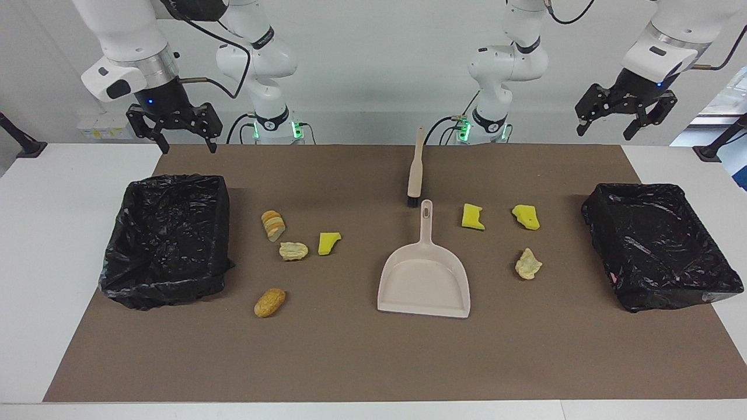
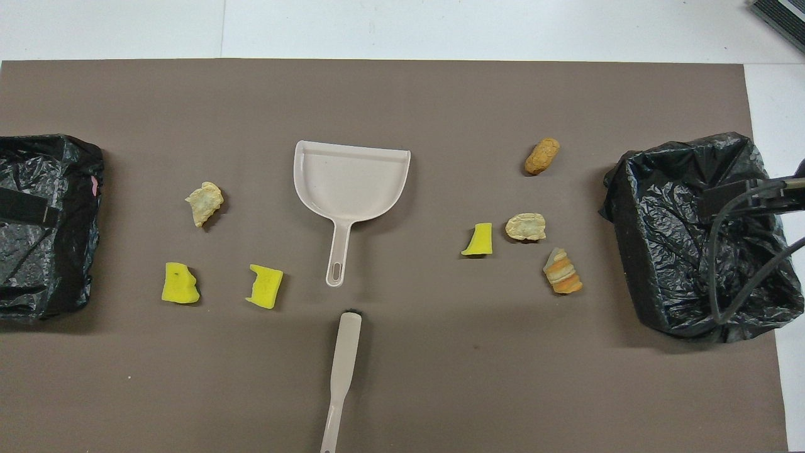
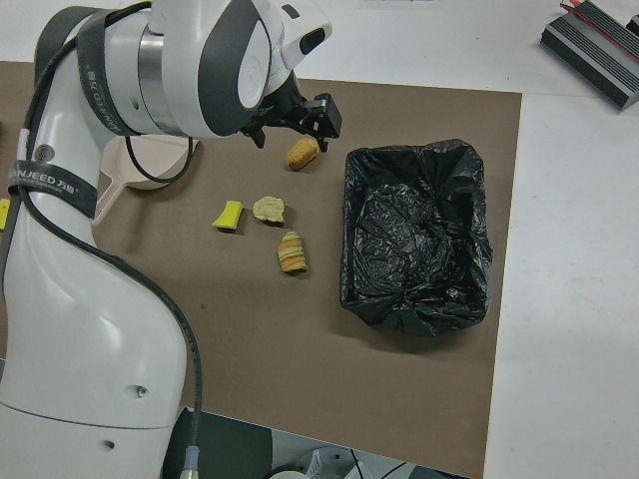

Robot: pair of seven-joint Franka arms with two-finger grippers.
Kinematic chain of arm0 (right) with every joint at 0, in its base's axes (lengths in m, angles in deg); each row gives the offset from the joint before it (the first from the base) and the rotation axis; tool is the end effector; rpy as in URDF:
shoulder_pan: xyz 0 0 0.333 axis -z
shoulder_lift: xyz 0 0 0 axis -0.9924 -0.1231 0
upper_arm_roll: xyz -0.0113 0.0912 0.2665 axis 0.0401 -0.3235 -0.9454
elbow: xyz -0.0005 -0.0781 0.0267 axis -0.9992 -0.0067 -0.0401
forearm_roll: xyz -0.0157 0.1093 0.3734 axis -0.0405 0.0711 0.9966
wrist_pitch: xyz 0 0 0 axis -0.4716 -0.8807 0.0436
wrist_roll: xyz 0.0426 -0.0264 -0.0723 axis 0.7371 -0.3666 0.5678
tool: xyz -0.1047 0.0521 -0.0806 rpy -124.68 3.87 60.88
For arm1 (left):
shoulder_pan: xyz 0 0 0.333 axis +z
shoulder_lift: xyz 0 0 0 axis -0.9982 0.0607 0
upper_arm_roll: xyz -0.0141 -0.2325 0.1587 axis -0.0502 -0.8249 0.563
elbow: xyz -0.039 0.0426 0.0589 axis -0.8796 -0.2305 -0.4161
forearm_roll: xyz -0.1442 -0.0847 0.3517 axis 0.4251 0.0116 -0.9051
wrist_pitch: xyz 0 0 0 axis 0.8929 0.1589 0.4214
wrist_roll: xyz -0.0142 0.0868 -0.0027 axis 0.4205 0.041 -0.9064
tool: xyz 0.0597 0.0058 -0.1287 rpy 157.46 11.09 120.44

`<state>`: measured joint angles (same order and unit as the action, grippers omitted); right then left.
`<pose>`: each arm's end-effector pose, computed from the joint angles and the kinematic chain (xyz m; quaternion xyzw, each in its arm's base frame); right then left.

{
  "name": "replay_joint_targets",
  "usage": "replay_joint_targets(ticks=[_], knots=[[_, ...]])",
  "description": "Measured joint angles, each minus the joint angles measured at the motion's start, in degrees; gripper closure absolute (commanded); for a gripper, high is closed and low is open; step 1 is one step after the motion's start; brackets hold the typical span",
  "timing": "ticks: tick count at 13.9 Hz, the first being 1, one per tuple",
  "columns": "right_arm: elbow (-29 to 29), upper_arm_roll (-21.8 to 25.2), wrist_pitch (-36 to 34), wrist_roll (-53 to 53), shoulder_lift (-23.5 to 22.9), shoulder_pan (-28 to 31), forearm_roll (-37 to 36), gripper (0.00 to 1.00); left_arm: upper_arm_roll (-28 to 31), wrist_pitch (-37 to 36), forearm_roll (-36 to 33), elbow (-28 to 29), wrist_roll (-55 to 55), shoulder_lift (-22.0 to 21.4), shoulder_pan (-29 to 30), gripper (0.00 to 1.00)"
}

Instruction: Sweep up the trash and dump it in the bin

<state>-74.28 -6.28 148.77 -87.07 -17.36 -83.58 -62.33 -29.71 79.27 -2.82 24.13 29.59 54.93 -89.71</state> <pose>0.5437 -0.0031 0.5779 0.9998 0.0096 0.0175 0.0062 0.5287 -0.0283 0.6181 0.9965 -0.0827 0.0036 0.0117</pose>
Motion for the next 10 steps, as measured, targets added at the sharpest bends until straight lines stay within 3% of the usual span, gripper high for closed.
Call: replay_joint_targets(ticks=[10], knots=[[0.0,0.0,0.0,0.0,0.0,0.0,0.0,0.0,-0.49,-0.52,-0.01,-0.01,0.01,-0.17,-0.05,0.0]])
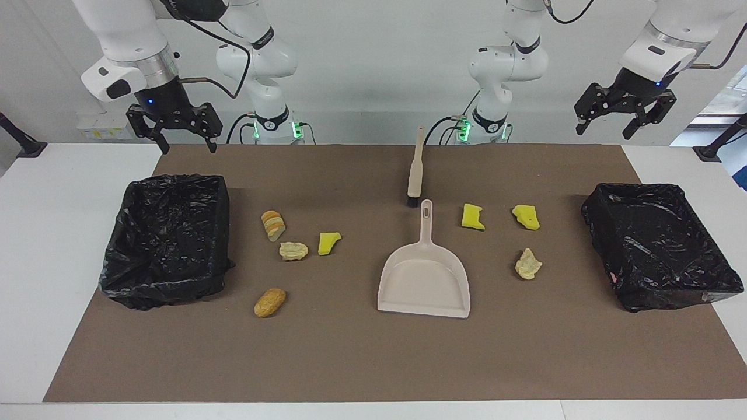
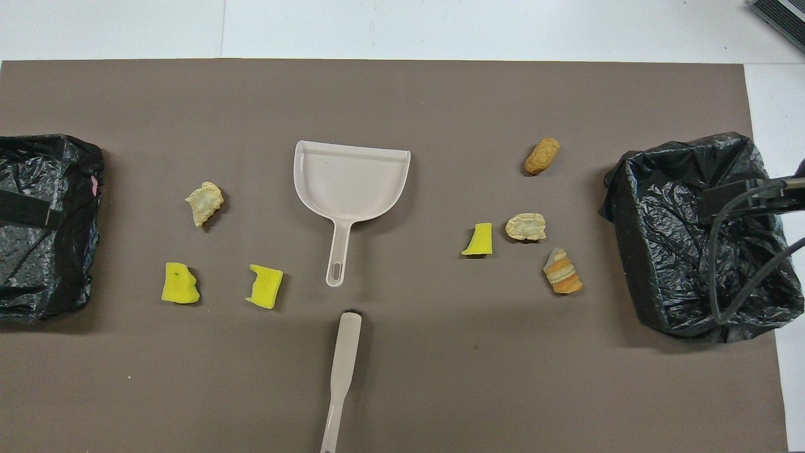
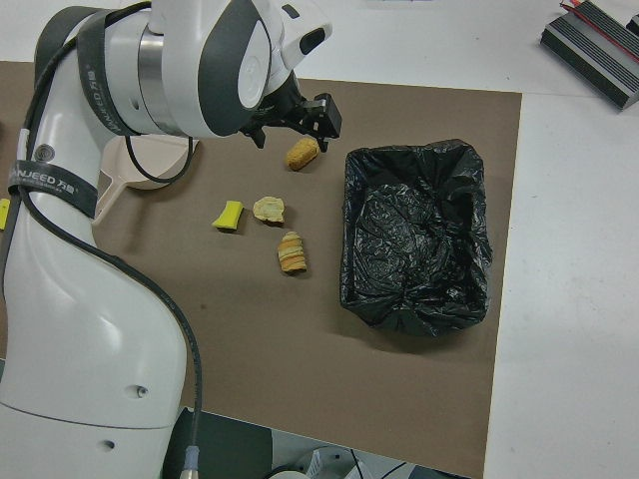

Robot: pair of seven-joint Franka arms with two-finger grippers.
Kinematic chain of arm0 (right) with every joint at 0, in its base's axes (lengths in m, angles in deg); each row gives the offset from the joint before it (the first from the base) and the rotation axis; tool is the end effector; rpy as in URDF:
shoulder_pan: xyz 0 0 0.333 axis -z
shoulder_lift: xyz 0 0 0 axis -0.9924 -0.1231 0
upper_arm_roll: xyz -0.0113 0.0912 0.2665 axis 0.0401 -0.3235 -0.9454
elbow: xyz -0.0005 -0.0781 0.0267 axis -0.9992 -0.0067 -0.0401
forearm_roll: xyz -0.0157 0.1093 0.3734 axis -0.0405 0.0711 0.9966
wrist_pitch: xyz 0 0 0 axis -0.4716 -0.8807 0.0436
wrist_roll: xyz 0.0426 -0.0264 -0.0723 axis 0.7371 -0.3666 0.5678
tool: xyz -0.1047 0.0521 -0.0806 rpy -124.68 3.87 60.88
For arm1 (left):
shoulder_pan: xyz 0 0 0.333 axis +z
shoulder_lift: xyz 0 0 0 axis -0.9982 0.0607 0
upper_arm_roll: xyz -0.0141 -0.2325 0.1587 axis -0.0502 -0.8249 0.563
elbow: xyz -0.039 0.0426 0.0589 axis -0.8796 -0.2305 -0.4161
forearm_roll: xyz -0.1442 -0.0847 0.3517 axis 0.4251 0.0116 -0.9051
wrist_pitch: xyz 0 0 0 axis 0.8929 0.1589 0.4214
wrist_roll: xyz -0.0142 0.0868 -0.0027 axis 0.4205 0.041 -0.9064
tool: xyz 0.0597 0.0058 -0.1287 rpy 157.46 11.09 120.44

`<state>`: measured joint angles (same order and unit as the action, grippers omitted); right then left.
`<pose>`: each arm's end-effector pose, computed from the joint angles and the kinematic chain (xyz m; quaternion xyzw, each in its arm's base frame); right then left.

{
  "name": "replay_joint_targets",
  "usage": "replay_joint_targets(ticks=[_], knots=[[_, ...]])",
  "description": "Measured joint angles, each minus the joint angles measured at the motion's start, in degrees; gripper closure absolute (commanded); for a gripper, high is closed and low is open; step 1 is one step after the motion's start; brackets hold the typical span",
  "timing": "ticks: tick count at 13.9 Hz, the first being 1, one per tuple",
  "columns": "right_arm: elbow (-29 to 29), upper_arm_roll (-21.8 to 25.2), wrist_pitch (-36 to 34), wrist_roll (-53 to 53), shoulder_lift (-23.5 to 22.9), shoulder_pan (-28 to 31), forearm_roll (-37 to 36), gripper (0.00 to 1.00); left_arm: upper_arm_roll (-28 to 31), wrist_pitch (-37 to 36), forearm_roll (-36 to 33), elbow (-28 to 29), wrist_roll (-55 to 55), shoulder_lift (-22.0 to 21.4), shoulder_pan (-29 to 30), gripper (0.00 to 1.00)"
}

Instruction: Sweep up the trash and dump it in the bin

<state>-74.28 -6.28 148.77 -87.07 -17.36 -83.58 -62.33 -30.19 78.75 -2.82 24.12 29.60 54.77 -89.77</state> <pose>0.5437 -0.0031 0.5779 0.9998 0.0096 0.0175 0.0062 0.5263 -0.0332 0.6188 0.9961 -0.0876 0.0005 0.0118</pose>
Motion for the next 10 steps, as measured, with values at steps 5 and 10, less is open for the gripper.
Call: replay_joint_targets(ticks=[5,10], knots=[[0.0,0.0,0.0,0.0,0.0,0.0,0.0,0.0,-1.09,0.06,0.1,1.23,0.0,-0.74,-0.32,0.0],[0.0,0.0,0.0,0.0,0.0,0.0,0.0,0.0,-1.83,4.5,0.18,11.81,-5.12,-5.81,-7.14,0.0]])
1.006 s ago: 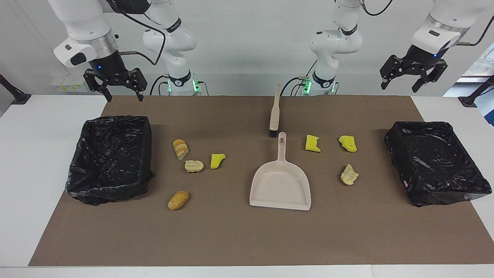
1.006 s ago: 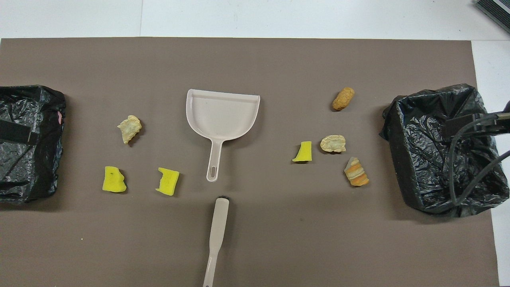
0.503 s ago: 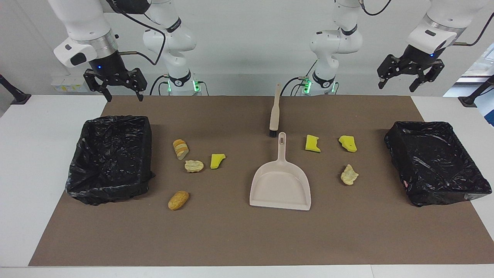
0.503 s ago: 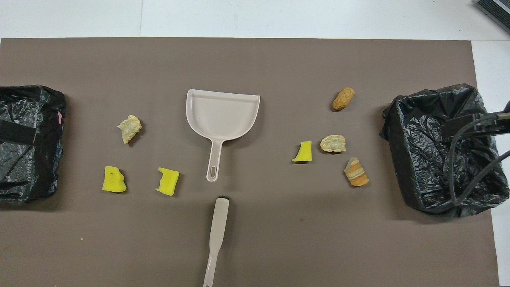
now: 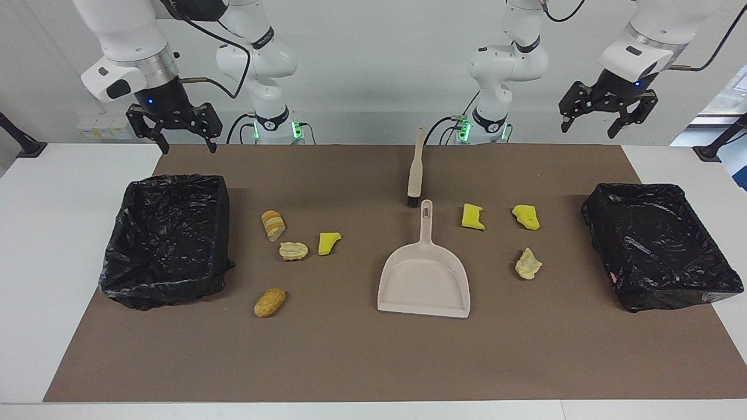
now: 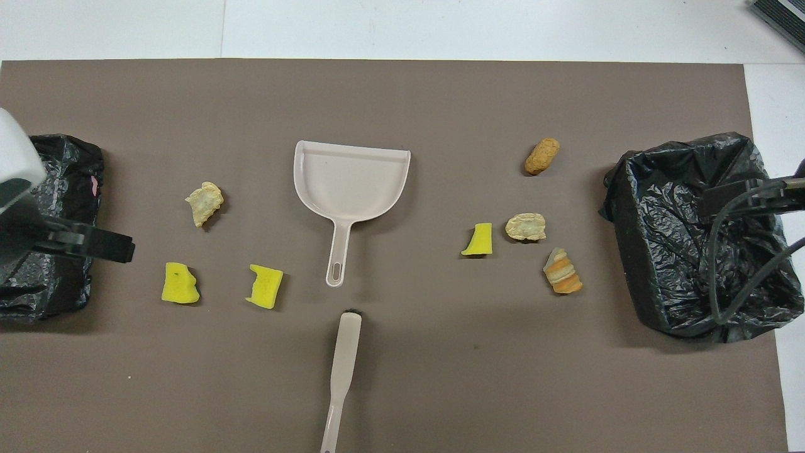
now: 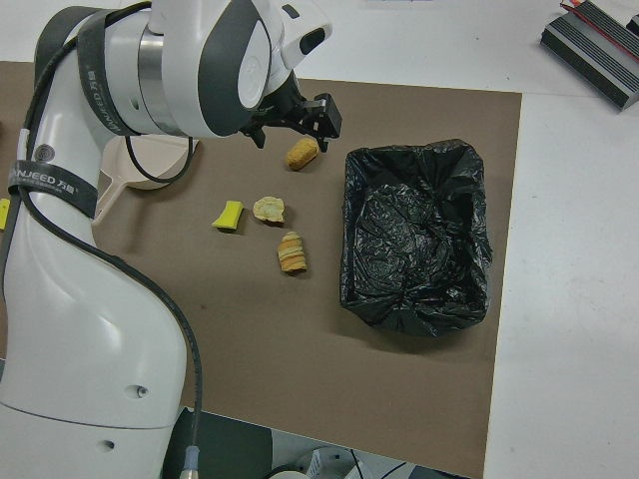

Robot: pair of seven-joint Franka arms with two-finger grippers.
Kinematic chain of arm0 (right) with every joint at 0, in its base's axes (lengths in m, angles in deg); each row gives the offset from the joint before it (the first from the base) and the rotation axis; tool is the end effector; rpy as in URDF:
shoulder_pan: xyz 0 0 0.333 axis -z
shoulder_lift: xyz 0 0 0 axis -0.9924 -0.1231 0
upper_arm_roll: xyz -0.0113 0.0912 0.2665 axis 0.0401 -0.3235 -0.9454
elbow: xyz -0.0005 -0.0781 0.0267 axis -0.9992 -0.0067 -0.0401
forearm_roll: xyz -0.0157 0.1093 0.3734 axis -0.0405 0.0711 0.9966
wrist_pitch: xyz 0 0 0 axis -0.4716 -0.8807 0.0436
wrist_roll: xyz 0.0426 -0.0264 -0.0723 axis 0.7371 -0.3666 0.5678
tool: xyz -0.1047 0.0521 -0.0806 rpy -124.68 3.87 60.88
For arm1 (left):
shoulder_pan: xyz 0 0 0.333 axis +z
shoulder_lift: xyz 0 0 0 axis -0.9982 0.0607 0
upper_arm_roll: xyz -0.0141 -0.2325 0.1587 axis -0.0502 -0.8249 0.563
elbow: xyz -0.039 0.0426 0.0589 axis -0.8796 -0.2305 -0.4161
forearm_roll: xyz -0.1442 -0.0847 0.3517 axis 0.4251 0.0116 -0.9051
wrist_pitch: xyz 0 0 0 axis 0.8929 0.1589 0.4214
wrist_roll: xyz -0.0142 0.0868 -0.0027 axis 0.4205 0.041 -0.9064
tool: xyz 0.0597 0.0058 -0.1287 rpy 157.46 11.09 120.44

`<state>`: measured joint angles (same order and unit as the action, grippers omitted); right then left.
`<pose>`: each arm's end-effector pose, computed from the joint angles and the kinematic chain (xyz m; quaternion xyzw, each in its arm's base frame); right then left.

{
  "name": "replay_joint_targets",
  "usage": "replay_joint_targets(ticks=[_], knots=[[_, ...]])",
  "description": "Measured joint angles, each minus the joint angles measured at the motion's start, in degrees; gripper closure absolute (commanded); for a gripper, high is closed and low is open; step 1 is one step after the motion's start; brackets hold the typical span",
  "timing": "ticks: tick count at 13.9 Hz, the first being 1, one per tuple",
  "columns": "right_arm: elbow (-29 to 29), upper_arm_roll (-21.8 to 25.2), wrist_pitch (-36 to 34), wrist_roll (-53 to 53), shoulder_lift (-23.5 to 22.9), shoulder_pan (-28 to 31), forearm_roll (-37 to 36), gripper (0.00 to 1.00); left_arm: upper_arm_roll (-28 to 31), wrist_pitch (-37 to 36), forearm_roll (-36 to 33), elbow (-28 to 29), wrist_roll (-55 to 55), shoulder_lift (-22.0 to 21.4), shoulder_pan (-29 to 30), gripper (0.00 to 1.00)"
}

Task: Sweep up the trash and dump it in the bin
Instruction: 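Grasp the beige brush with the left gripper while the right gripper grasps the dustpan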

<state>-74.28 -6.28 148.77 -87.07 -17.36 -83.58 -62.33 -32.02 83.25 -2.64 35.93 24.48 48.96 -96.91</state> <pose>0.5437 -0.0031 0.5779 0.9998 0.0096 0.0175 0.0062 0.4953 -0.1118 0.5843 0.9926 -0.1199 -0.0140 0.0104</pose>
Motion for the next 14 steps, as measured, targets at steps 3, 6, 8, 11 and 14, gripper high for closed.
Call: replay_joint_targets(ticks=[3,6,8,11,14], knots=[[0.0,0.0,0.0,0.0,0.0,0.0,0.0,0.0,-0.36,5.08,0.07,10.9,-5.08,-5.16,-7.02,0.0],[0.0,0.0,0.0,0.0,0.0,0.0,0.0,0.0,-0.53,11.21,0.11,21.64,-12.91,-9.21,-15.59,0.0],[0.0,0.0,0.0,0.0,0.0,0.0,0.0,0.0,-0.59,15.34,0.13,27.42,-16.71,-10.76,-20.84,0.0],[0.0,0.0,0.0,0.0,0.0,0.0,0.0,0.0,-0.58,20.68,0.25,34.3,-21.68,-12.11,-28.36,0.0],[0.0,0.0,0.0,0.0,0.0,0.0,0.0,0.0,-0.61,26.4,0.27,40.81,-25.93,-12.25,-34.43,0.0]])
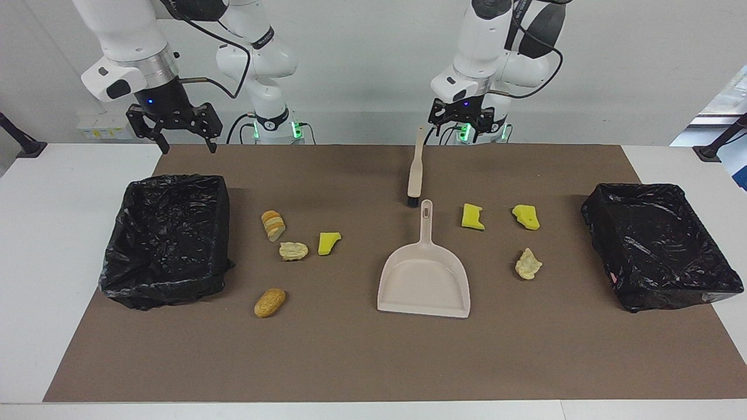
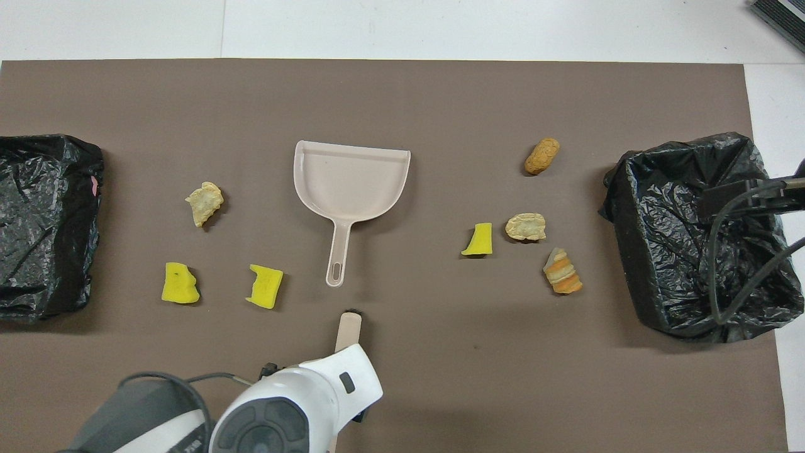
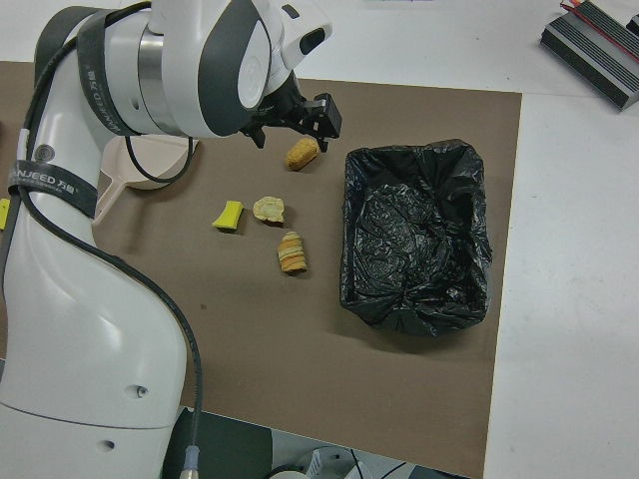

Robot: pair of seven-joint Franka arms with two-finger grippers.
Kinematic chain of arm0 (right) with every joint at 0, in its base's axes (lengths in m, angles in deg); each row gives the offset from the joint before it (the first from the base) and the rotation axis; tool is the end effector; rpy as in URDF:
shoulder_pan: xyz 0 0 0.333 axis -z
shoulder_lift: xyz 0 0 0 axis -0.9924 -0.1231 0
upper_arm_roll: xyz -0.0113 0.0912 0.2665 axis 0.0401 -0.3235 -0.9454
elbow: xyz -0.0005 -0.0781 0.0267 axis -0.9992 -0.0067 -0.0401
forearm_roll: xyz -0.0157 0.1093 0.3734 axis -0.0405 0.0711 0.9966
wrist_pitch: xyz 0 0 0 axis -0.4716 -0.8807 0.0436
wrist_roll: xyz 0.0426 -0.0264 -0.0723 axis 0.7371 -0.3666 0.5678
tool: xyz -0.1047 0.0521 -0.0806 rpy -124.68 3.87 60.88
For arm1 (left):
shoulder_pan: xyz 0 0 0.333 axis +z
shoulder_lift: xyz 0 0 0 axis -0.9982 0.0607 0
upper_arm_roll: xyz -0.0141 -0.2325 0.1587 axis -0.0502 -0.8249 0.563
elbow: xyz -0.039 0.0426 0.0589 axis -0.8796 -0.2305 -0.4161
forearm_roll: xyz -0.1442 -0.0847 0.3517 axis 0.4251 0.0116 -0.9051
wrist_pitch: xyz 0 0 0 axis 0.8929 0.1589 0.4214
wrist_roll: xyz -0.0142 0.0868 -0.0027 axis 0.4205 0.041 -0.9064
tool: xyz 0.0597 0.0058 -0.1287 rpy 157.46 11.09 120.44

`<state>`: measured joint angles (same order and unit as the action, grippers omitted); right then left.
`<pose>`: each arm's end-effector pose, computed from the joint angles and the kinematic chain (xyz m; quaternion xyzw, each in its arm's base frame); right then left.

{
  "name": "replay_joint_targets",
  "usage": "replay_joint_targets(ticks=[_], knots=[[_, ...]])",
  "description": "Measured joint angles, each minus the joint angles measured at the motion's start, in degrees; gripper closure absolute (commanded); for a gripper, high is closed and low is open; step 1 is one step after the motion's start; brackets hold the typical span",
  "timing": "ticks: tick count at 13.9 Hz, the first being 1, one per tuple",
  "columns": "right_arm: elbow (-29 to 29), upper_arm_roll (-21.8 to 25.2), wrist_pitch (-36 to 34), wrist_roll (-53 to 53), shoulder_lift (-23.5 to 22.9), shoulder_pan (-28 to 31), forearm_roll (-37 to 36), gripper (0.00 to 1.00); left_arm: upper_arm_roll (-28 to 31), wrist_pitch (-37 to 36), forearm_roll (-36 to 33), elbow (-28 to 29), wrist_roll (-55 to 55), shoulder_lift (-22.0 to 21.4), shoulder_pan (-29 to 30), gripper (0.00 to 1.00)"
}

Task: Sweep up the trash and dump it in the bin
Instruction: 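Grasp the beige brush with the left gripper while the right gripper grasps the dustpan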

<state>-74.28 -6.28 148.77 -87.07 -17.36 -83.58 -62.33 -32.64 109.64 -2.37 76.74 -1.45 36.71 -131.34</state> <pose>0.5437 -0.0031 0.5779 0.9998 0.0096 0.0175 0.0062 0.2998 -0.3285 0.3928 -0.9812 0.1900 0.0304 0.0124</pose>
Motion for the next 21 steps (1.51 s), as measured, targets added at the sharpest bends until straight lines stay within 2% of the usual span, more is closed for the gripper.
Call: replay_joint_targets(ticks=[4,6,11,12,13,14,15,16,21], knots=[[0.0,0.0,0.0,0.0,0.0,0.0,0.0,0.0,0.05,6.86,0.01,10.7,-2.53,0.04,-5.94,0.0],[0.0,0.0,0.0,0.0,0.0,0.0,0.0,0.0,0.07,9.23,0.01,14.24,-2.59,0.04,-7.72,0.0],[0.0,0.0,-0.02,0.0,0.0,0.0,0.0,0.0,0.14,10.46,0.01,16.28,-2.84,0.02,-9.03,0.23],[0.0,0.0,-0.17,0.0,0.0,0.0,0.0,0.0,0.13,10.44,0.01,16.39,-2.85,0.03,-9.09,0.31],[0.0,-0.03,-0.34,0.0,0.0,0.0,0.0,0.0,0.13,10.43,0.01,16.54,-2.85,0.04,-9.22,0.51],[0.0,-0.05,-0.37,0.0,0.0,0.0,0.0,0.0,0.14,10.43,0.01,16.64,-2.85,0.05,-9.37,0.64],[-0.01,-0.04,-0.37,0.0,0.0,0.0,0.0,0.0,0.16,10.44,0.01,16.69,-2.86,0.06,-9.5,0.84],[-0.01,-0.04,-0.41,0.0,0.0,0.0,0.0,0.0,0.24,10.44,0.01,16.69,-2.87,0.09,-9.51,0.98],[-0.4,-0.7,-0.68,1.37,-0.29,-0.83,0.12,0.0,1.13,9.97,0.02,16.27,-2.77,0.25,-8.96,1.0]])
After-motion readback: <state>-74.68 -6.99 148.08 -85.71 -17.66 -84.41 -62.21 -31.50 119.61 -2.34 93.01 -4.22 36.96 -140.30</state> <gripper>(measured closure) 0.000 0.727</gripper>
